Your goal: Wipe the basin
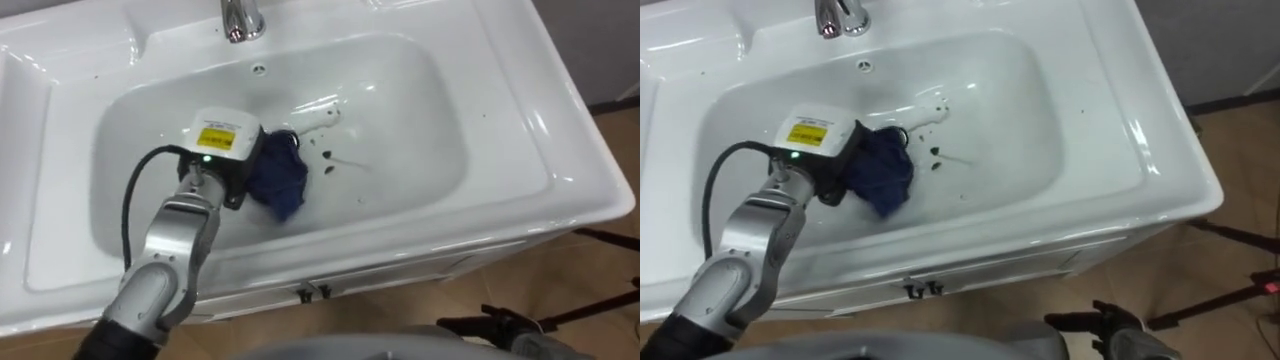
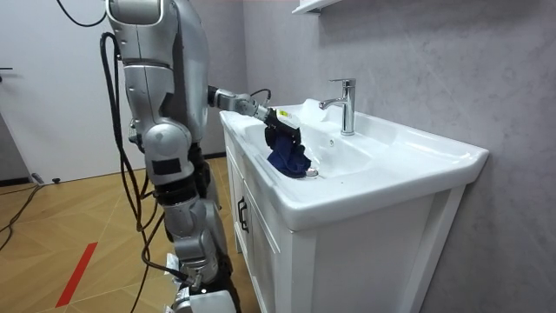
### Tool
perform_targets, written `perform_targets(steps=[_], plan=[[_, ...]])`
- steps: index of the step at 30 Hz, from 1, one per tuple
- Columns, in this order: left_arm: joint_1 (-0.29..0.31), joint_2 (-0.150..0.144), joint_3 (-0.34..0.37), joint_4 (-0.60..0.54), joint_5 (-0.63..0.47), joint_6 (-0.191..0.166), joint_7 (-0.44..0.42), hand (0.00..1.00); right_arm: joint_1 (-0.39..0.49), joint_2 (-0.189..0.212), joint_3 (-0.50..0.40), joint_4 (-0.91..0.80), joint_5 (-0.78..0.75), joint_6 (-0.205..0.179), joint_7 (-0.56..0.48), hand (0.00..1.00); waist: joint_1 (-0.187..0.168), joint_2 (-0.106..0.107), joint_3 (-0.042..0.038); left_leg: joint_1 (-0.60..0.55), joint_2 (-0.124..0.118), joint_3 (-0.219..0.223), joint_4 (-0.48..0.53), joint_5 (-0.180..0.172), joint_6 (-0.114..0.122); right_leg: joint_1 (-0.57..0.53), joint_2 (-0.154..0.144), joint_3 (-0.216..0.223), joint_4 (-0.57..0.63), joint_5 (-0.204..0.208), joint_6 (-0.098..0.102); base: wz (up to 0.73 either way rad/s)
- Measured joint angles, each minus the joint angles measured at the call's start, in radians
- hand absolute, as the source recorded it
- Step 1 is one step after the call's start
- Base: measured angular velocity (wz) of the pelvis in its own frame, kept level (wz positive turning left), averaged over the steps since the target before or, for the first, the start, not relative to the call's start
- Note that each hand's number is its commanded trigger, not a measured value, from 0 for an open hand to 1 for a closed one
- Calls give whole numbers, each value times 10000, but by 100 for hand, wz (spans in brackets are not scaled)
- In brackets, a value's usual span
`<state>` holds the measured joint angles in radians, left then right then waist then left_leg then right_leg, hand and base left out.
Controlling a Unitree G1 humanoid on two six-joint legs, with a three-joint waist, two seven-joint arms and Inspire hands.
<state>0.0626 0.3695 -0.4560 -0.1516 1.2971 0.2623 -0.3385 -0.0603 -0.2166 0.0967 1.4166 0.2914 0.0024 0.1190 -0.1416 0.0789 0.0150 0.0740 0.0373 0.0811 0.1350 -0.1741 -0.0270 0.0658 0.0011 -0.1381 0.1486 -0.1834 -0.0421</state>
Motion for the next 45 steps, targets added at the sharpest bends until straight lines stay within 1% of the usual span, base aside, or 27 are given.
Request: perform_targets(steps=[2, 5, 8, 10, 12, 14, 18, 20, 21, 24, 25, 27, 30, 31, 32, 33, 34, 35, 36, 37, 39, 40, 41, 42, 43, 44, 45], plan=[[-295, -2, -231, -52, -85, -27, -375, 100, -13, -62, -4, 126, 138, -54, 78, 0, -132, 107, -3, 0, 5, -4, -6, 0, 0, 5, 2, 9, 1, 0, 0, 0], [-513, 4, -384, -51, -76, -28, -691, 100, -81, -151, -4, 254, 299, -105, 151, 0, -231, 257, 31, 24, 18, -10, -14, 0, 0, 7, 16, 85, 2, 0, 0, -6], [-648, 1, -524, -51, -73, 9, -962, 100, -3, -190, -7, 260, 457, -105, 134, 0, -275, 289, 51, 51, 31, 12, -25, 0, 0, 15, 28, 138, 8, 0, 0, -4], [-693, -1, -620, -43, -47, 27, -1227, 100, 9, -208, -4, 240, 532, -77, 125, 0, -346, 273, 73, 70, 29, 47, -25, 0, -1, 6, 37, 306, 11, 0, 0, -8], [-687, -2, -626, -39, 31, 110, -1461, 100, 8, -201, -4, 232, 532, -65, 147, 0, -454, 241, 93, 78, 35, 97, -25, 0, 0, -4, 46, 344, 20, -1, 0, -8], [-708, -88, -643, 30, 43, 282, -1558, 100, 23, -199, 23, 238, 579, 9, 104, 0, -498, 159, 145, 80, 29, 143, -26, 0, 0, -34, 42, 410, 22, 0, 0, -9], [-832, -194, -993, 376, 186, 587, -1576, 100, 50, -151, 224, 241, 786, 125, -63, 0, -578, 50, 153, 49, 21, 157, -62, 0, -1, -99, 43, 511, 42, 0, 0, 0], [-934, -381, -999, 571, 301, 705, -1656, 100, 79, -102, 224, 196, 773, 157, -115, 0, -702, 20, 144, 53, 12, 159, -64, -1, -1, -94, 35, 595, 72, 0, 0, 3], [-938, -425, -1000, 604, 323, 764, -1667, 100, 79, -96, 221, 193, 765, 179, -120, 0, -737, 15, 143, 57, 9, 161, -64, -1, 0, -93, 33, 607, 75, 0, 1, 0], [-948, -633, -995, 817, 568, 873, -1665, 100, 81, -41, 225, 174, 746, 211, -191, 0, -748, -21, 137, 83, 10, 261, -61, -1, 0, -92, 41, 702, 99, 0, 1, -4], [-1042, -790, -985, 1130, 752, 892, -1657, 100, 139, -3, 182, 173, 713, 213, -246, 0, -764, -55, 132, 85, 15, 273, -60, -1, -1, -89, 45, 712, 99, 0, 1, 0], [-1253, -1008, -971, 1565, 923, 979, -1639, 100, 200, 13, 167, 63, 599, 216, -309, 0, -764, -104, 143, 77, 20, 276, -60, -1, -1, -90, 52, 700, 95, 0, 1, 4], [-1680, -1340, -864, 2376, 901, 988, -1296, 100, 218, 73, 41, 25, 602, 222, -377, 0, -759, -145, 141, 69, 21, 308, -60, -1, -1, -113, 54, 699, 97, 0, 1, -1], [-1714, -1478, -626, 2684, 886, 955, -1018, 100, 223, 149, -126, 3, 581, 225, -442, 0, -752, -197, 140, 70, 27, 458, -60, -1, -1, -132, 61, 697, 95, -1, 1, -13], [-1713, -1544, -495, 2848, 863, 946, -838, 100, 241, 182, -134, -31, 583, 228, -473, 0, -746, -228, 137, 82, 37, 580, -58, -1, -1, -135, 68, 713, 91, 0, 1, -17], [-1761, -1639, -312, 3310, 777, 920, -388, 100, 317, 231, -135, -149, 587, 255, -545, 0, -746, -294, 124, 109, 49, 725, -58, -1, -1, -125, 88, 793, 88, 0, 1, -14], [-1810, -1750, -62, 3679, 682, 817, 99, 100, 406, 263, -168, -204, 569, 326, -631, 0, -737, -349, 121, 154, 54, 811, -60, -1, -1, -108, 143, 824, 89, 0, 1, -14], [-1807, -1862, 208, 4053, 554, 711, 587, 100, 490, 296, -242, -243, 546, 358, -717, 0, -730, -384, 117, 190, 55, 809, -63, -7, -7, -98, 156, 861, 91, 0, 1, -12], [-1812, -1917, 340, 4227, 406, 670, 822, 100, 540, 310, -250, -313, 539, 380, -771, 0, -720, -397, 115, 213, 55, 810, -64, -10, -9, -89, 162, 883, 92, 0, 0, -14], [-1823, -2040, 609, 4625, 136, 578, 1232, 100, 662, 328, -327, -437, 530, 429, -869, 0, -710, -421, 101, 266, 52, 810, -63, -13, -14, -57, 171, 999, 92, 0, 0, -12], [-1882, -2156, 961, 5181, -316, 471, 1730, 100, 828, 390, -459, -540, 513, 431, -972, 0, -708, -478, 79, 385, 40, 823, -62, -14, -14, 39, 178, 1075, 53, 0, -3, -9], [-1997, -2247, 1200, 5684, -593, 340, 2058, 100, 907, 439, -561, -546, 512, 436, -1031, 0, -712, -524, 39, 459, 36, 859, -53, -13, -15, 75, 180, 1105, 33, -3, -11, -9], [-2051, -2348, 1423, 6106, -1002, 243, 2367, 100, 966, 463, -624, -547, 457, 461, -1064, 0, -682, -560, 11, 535, 43, 1044, -52, -11, -15, 98, 197, 1221, 35, -12, -22, -14], [-2096, -2389, 1572, 6313, -1222, 195, 2531, 100, 973, 463, -667, -555, 324, 489, -1074, 0, -672, -563, 9, 570, 51, 1196, -49, -10, -14, 79, 212, 1326, 34, -16, -16, -20], [-2190, -2441, 1843, 6676, -1722, 98, 2870, 100, 1021, 454, -729, -582, 28, 552, -1108, 0, -673, -558, -21, 592, 56, 1260, -24, -10, -13, 72, 216, 1413, 51, -24, 5, -17], [-2190, -2471, 1946, 6865, -1973, 53, 3012, 100, 1078, 452, -751, -599, -99, 576, -1132, 0, -672, -555, -39, 605, 55, 1272, -18, -10, -13, 72, 215, 1429, 62, -15, 19, -12], [-2275, -2526, 2152, 7168, -2515, -63, 3346, 100, 1197, 455, -755, -670, -301, 666, -1192, 0, -678, -545, -77, 620, 53, 1296, -16, -10, -13, 72, 215, 1463, 66, 16, 45, -12]])
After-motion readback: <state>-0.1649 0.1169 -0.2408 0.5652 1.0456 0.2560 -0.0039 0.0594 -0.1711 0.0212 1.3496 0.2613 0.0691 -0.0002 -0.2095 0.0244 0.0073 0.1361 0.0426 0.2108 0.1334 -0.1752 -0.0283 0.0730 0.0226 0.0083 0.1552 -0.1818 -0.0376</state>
